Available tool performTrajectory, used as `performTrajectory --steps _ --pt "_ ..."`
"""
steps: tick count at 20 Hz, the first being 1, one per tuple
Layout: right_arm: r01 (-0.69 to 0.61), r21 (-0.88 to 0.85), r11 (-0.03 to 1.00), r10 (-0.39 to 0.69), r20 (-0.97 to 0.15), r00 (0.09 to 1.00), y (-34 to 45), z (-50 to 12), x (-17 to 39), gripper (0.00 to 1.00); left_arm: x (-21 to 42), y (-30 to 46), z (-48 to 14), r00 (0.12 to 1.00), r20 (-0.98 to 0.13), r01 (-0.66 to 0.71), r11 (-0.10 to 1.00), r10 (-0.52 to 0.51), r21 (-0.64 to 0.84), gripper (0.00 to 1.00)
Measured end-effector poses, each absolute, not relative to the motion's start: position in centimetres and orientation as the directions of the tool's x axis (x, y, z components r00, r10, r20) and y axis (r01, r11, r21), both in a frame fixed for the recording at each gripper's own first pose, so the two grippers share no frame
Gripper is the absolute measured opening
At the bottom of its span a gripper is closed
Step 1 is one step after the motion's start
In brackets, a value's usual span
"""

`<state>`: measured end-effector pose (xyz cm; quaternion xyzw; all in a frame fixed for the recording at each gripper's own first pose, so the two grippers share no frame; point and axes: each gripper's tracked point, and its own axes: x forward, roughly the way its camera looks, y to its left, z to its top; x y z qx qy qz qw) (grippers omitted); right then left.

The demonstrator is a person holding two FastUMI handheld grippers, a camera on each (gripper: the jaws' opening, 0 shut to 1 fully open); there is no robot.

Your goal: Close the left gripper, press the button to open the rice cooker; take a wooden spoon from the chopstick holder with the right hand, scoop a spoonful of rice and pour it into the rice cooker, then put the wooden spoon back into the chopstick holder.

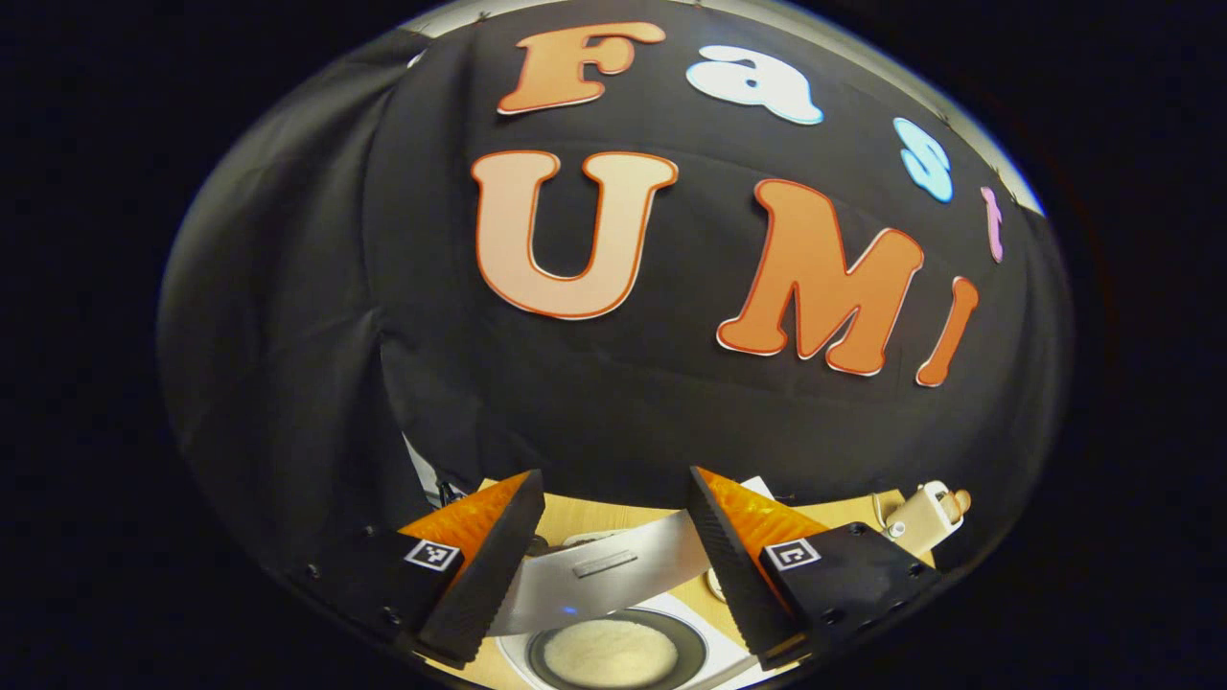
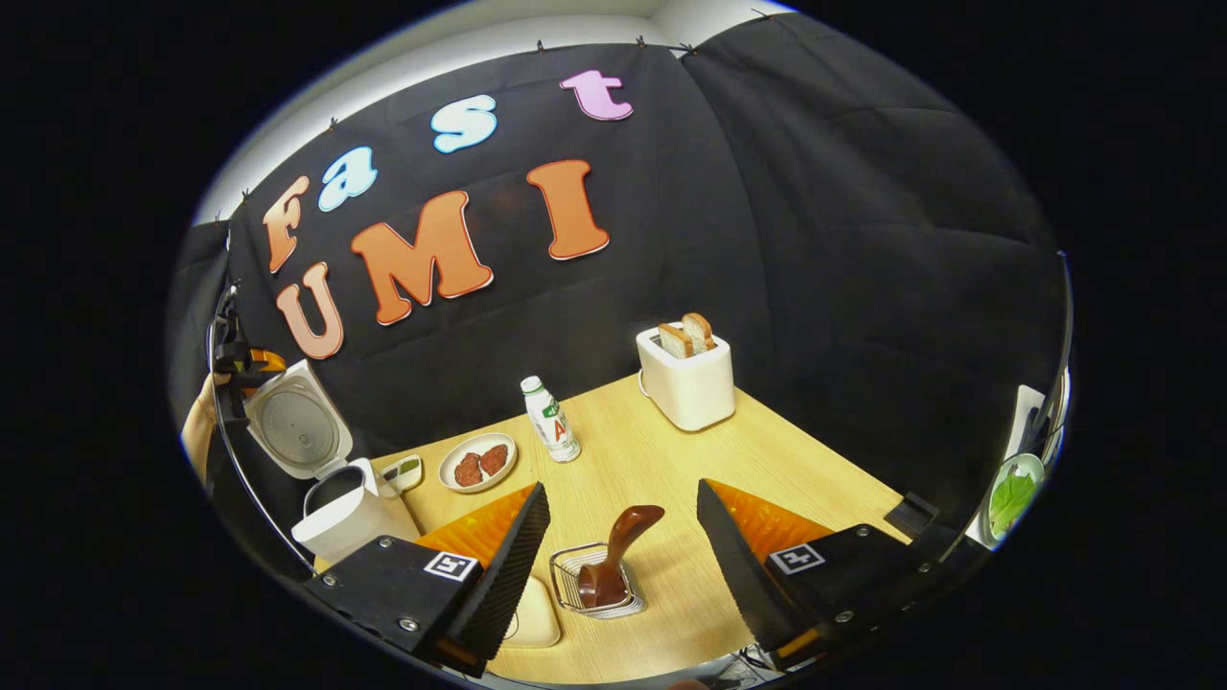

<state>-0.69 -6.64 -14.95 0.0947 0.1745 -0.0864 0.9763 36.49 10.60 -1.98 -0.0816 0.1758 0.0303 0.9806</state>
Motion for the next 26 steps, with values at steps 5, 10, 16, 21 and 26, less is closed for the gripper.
performTrajectory --steps 5,10,16,21,26 --pt "0.159 0.178 0.971 -0.095 -0.323 0.941 -5.2 -13.5 -0.8 0.95 33.9 9.1 -2.6 0.927 -0.374 -0.038 0.989 -0.017 -0.14 1.0" --pt "0.092 0.137 0.986 -0.044 -0.315 0.948 -2.6 -13.2 -0.6 0.95 29.7 6.4 -5.4 0.899 -0.426 0.025 0.985 -0.097 -0.17 1.0" --pt "0.019 0.126 0.992 0.023 -0.325 0.945 -0.4 -13.5 -0.4 0.95 24.2 4.3 -12.7 0.851 -0.52 0.058 0.997 -0.076 -0.051 1.0" --pt "-0.025 0.163 0.986 0.079 -0.334 0.939 1.3 -14.0 -0.4 0.95 21.8 2.0 -16.2 0.841 -0.523 0.036 0.981 -0.134 -0.193 1.0" --pt "-0.037 0.157 0.987 0.093 -0.365 0.926 1.7 -15.1 -1.2 0.95 20.4 1.5 -18.1 0.852 -0.511 0.048 0.988 -0.117 -0.146 1.0"
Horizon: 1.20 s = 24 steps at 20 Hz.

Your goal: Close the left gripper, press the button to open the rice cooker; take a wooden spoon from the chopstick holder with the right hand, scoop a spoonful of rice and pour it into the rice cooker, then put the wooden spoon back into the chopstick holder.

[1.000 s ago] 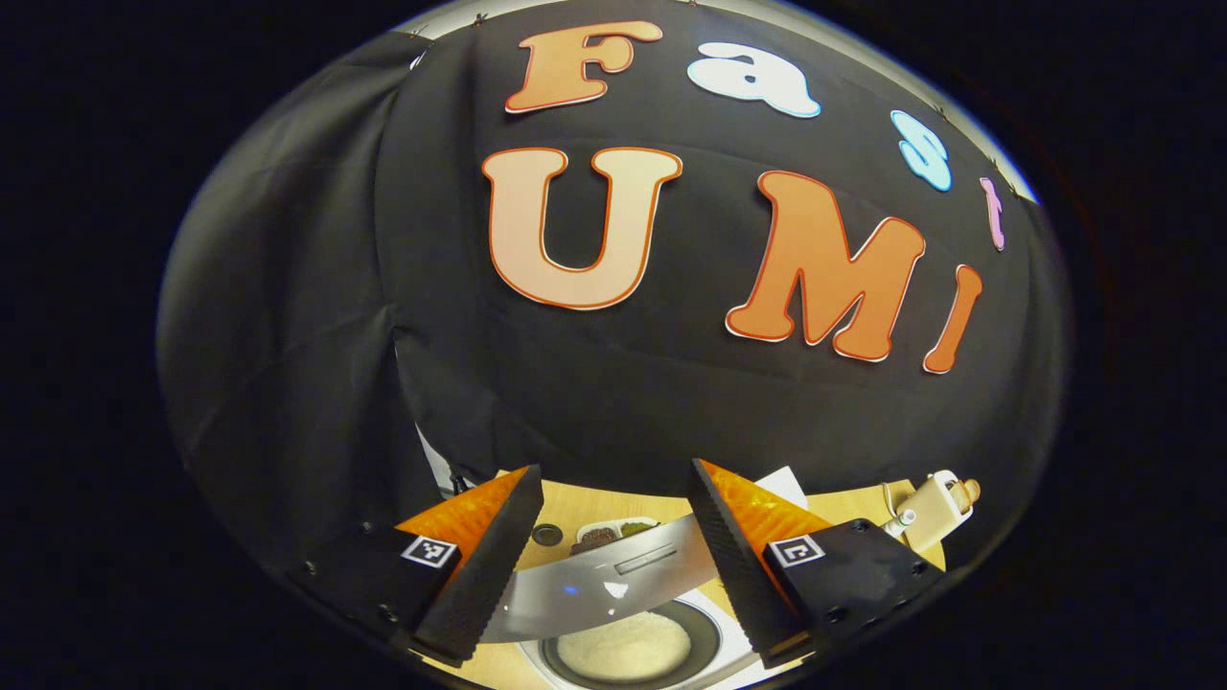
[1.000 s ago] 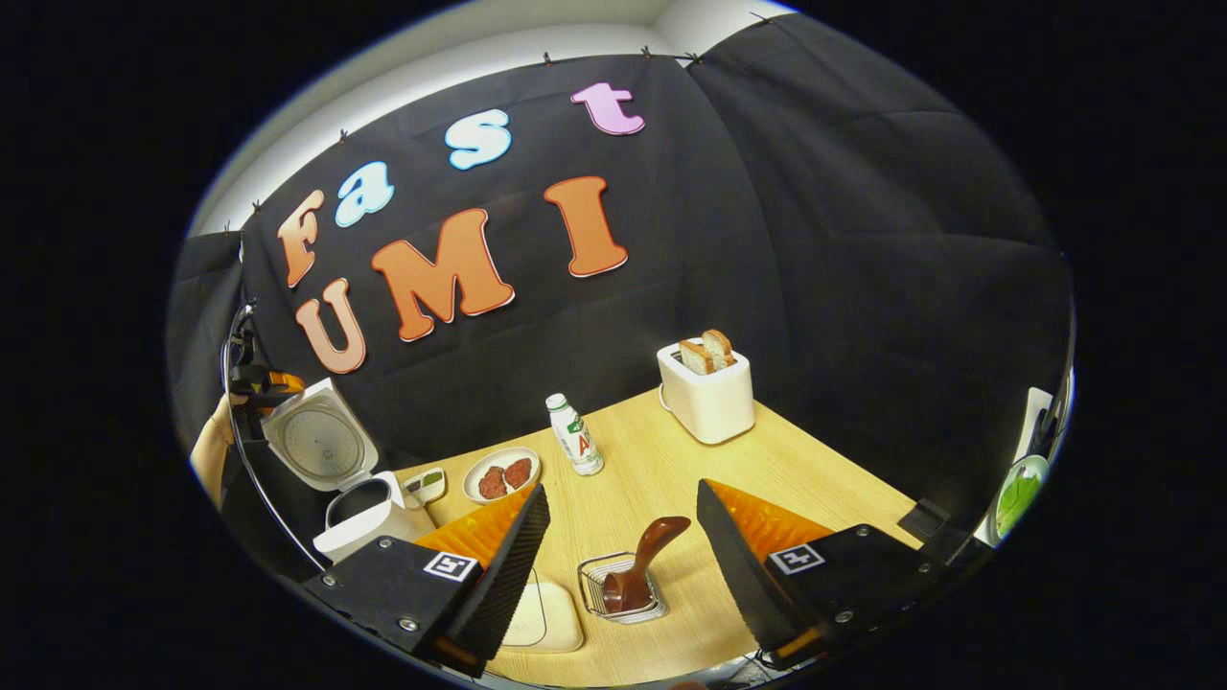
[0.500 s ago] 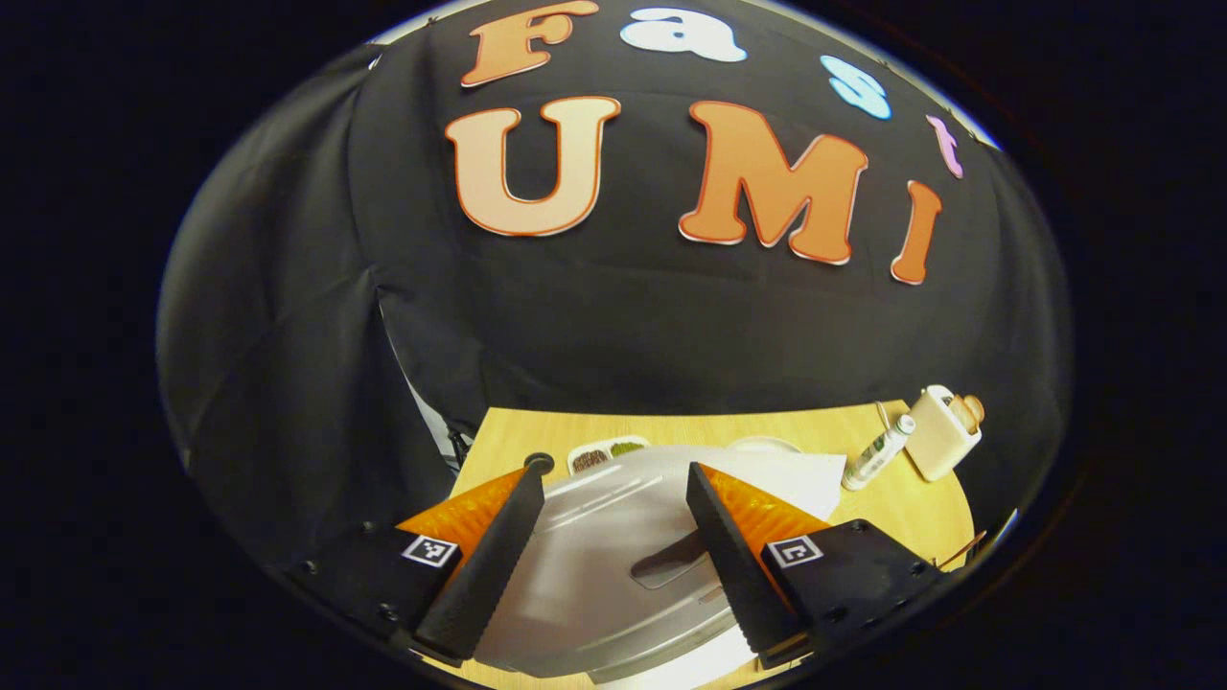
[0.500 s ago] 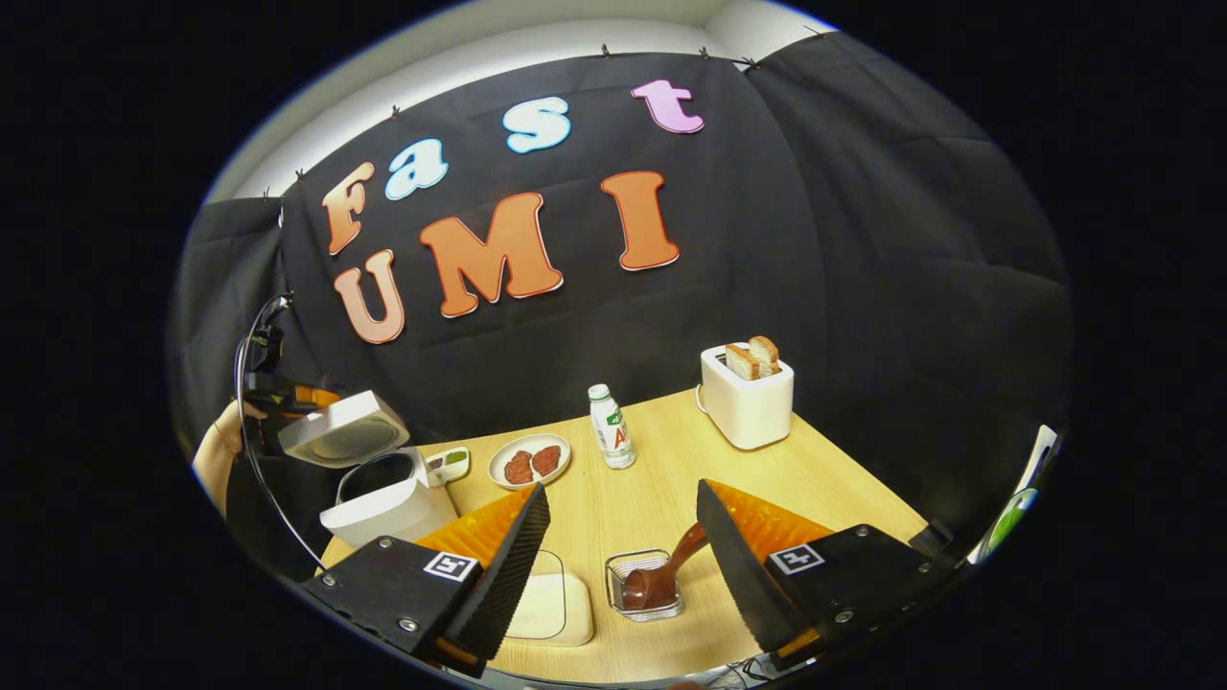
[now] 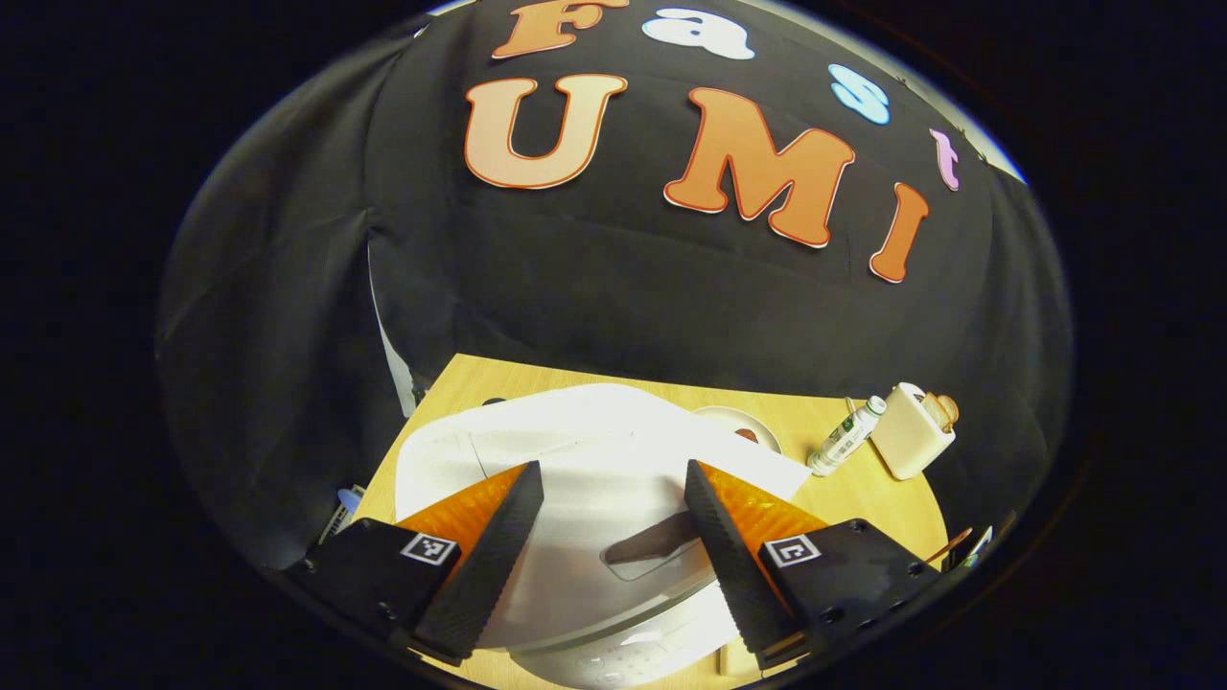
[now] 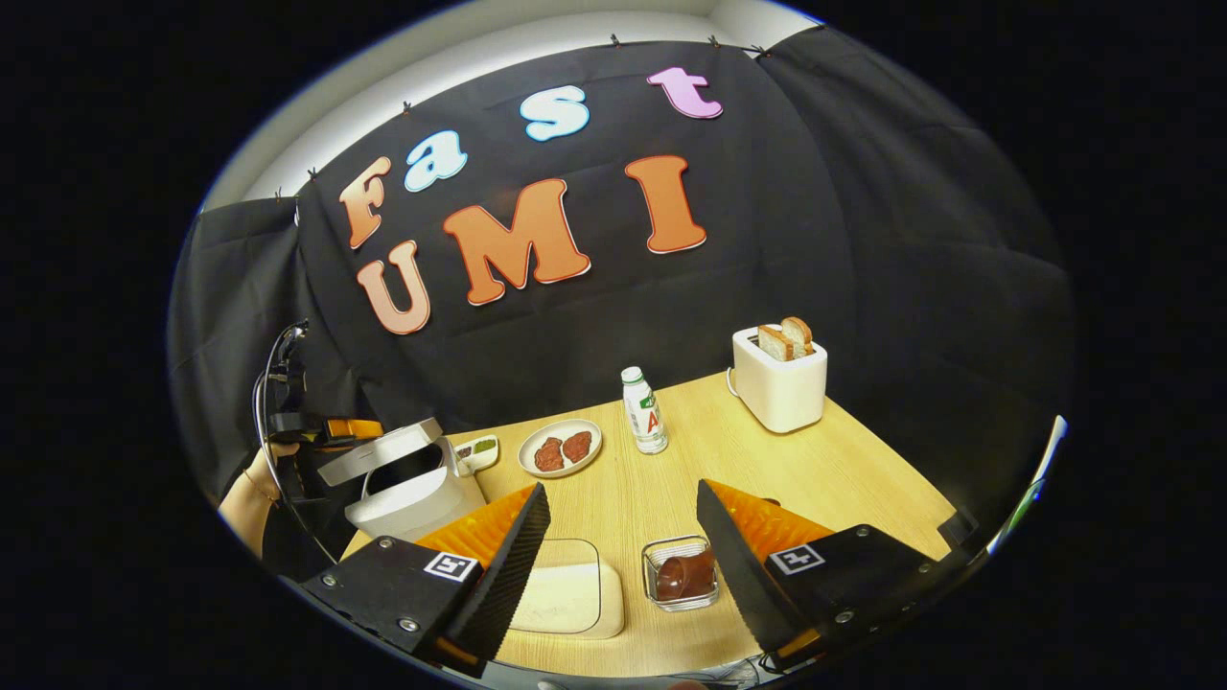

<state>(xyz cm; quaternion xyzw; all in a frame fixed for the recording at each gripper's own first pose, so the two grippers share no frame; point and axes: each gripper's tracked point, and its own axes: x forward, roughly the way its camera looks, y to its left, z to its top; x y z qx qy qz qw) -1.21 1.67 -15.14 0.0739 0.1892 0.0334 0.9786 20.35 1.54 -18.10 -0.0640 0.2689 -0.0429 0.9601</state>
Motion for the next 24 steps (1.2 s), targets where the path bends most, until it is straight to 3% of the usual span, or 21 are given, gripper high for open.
performTrajectory --steps 13,16,22,24 --pt "-0.024 0.196 0.98 0.104 -0.409 0.907 1.7 -16.9 -1.9 0.95 17.6 0.6 -23.7 0.83 -0.551 0.062 0.997 -0.081 -0.054 1.0" --pt "-0.017 0.17 0.985 0.085 -0.4 0.912 1.6 -17.0 -1.7 0.95 17.8 0.6 -23.7 0.868 -0.492 0.063 0.997 -0.072 -0.036 1.0" --pt "-0.028 0.131 0.991 0.076 -0.375 0.924 1.6 -16.0 -1.0 0.95 17.9 0.2 -23.4 0.858 -0.51 0.076 0.997 -0.06 0.011 1.0" --pt "-0.04 0.115 0.993 0.079 -0.36 0.929 1.8 -15.2 -0.6 0.95 16.9 -0.9 -22.8 0.846 -0.525 0.101 0.995 -0.098 -0.023 1.0"
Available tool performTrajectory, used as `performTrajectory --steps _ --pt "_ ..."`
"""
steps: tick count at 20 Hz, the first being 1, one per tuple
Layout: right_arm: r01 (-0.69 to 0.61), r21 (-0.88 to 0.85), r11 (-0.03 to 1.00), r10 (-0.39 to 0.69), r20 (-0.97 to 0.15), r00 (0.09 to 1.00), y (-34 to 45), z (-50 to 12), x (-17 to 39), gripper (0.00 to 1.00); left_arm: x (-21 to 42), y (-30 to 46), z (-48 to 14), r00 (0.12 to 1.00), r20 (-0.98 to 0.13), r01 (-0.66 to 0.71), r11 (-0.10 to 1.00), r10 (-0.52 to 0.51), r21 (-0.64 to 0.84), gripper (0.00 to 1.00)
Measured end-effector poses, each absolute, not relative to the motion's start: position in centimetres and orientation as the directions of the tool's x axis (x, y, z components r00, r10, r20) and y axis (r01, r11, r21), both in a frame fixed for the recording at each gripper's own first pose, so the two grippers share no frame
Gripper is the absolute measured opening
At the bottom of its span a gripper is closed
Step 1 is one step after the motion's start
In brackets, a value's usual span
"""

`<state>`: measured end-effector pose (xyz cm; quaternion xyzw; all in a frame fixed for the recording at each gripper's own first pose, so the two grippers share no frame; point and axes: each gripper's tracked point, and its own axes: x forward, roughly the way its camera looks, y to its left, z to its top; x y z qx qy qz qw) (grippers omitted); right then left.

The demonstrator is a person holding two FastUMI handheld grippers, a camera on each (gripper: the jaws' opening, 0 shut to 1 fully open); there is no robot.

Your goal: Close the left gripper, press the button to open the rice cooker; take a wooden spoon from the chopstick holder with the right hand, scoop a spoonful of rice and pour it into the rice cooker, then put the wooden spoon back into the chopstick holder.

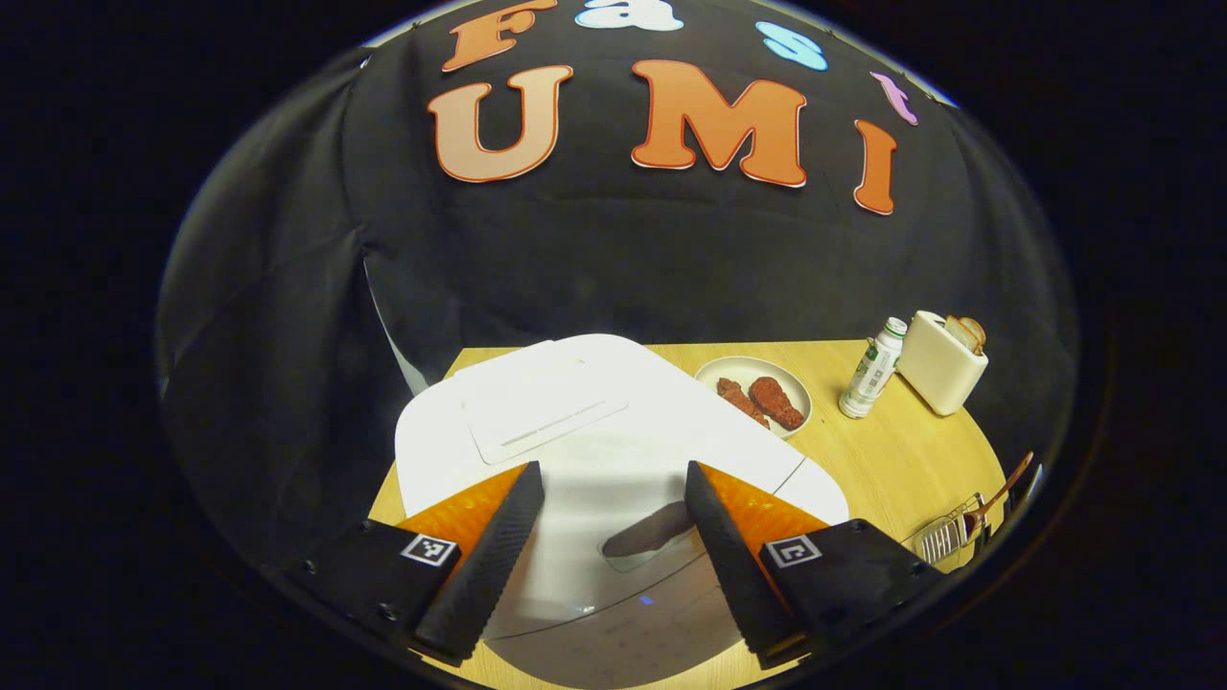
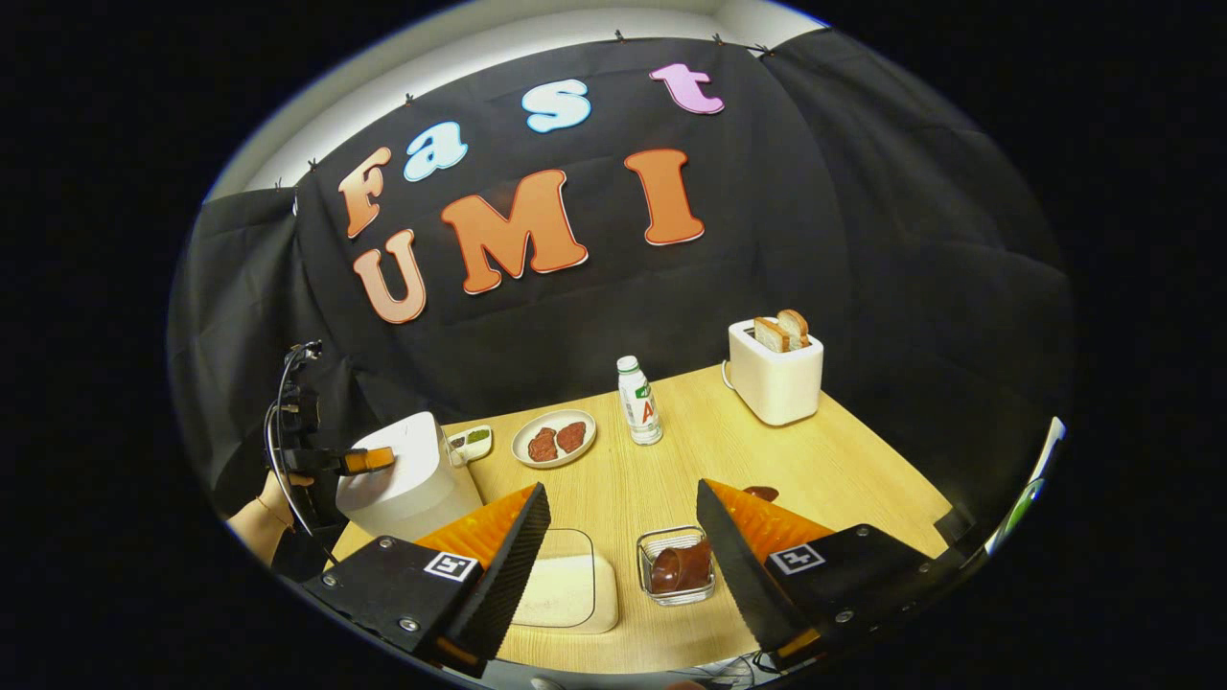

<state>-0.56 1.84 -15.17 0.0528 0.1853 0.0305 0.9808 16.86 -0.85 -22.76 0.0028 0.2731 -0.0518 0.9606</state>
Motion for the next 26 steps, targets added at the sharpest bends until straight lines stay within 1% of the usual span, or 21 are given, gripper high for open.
performTrajectory --steps 3,7,9,13,17,19,21,23,26 --pt "-0.061 0.087 0.994 0.087 -0.329 0.94 2.1 -13.5 0.3 0.95 16.3 -1.3 -20.6 0.865 -0.491 0.104 0.994 -0.108 -0.037 1.0" --pt "-0.077 0.06 0.995 0.09 -0.273 0.958 2.7 -10.3 1.7 0.95 15.1 -1.9 -15.4 0.904 -0.41 0.102 0.992 -0.123 -0.071 1.0" --pt "-0.083 0.048 0.995 0.092 -0.236 0.967 3.1 -8.4 2.4 0.95 14.6 -1.0 -11.3 0.934 -0.346 0.08 0.995 -0.094 -0.055 1.0" --pt "-0.097 0.007 0.995 0.097 -0.148 0.984 3.9 -3.7 3.5 0.95 12.8 -0.8 -2.4 0.979 -0.183 0.079 0.994 -0.091 -0.071 1.0" --pt "-0.103 -0.049 0.993 0.1 -0.06 0.993 4.5 1.1 3.9 0.95 9.4 0.5 6.2 0.997 -0.025 0.067 0.996 -0.068 -0.059 1.0" --pt "-0.096 -0.072 0.993 0.094 -0.021 0.995 4.6 3.0 3.9 0.95 8.0 0.9 9.2 0.998 0.035 0.056 0.998 -0.055 -0.032 1.0" --pt "-0.09 -0.082 0.993 0.09 0.004 0.996 4.8 4.1 3.7 0.95 6.6 1.1 11.4 0.996 0.079 0.048 0.999 -0.047 -0.011 1.0" --pt "-0.091 -0.078 0.993 0.092 0.017 0.996 4.9 4.7 3.5 0.95 6.6 0.5 12.3 0.993 0.108 0.051 0.999 -0.051 -0.005 1.0" --pt "-0.093 -0.064 0.994 0.094 0.016 0.995 4.8 4.6 3.4 0.95 6.2 1.1 12.0 0.995 0.097 0.039 0.999 -0.039 -0.005 1.0"
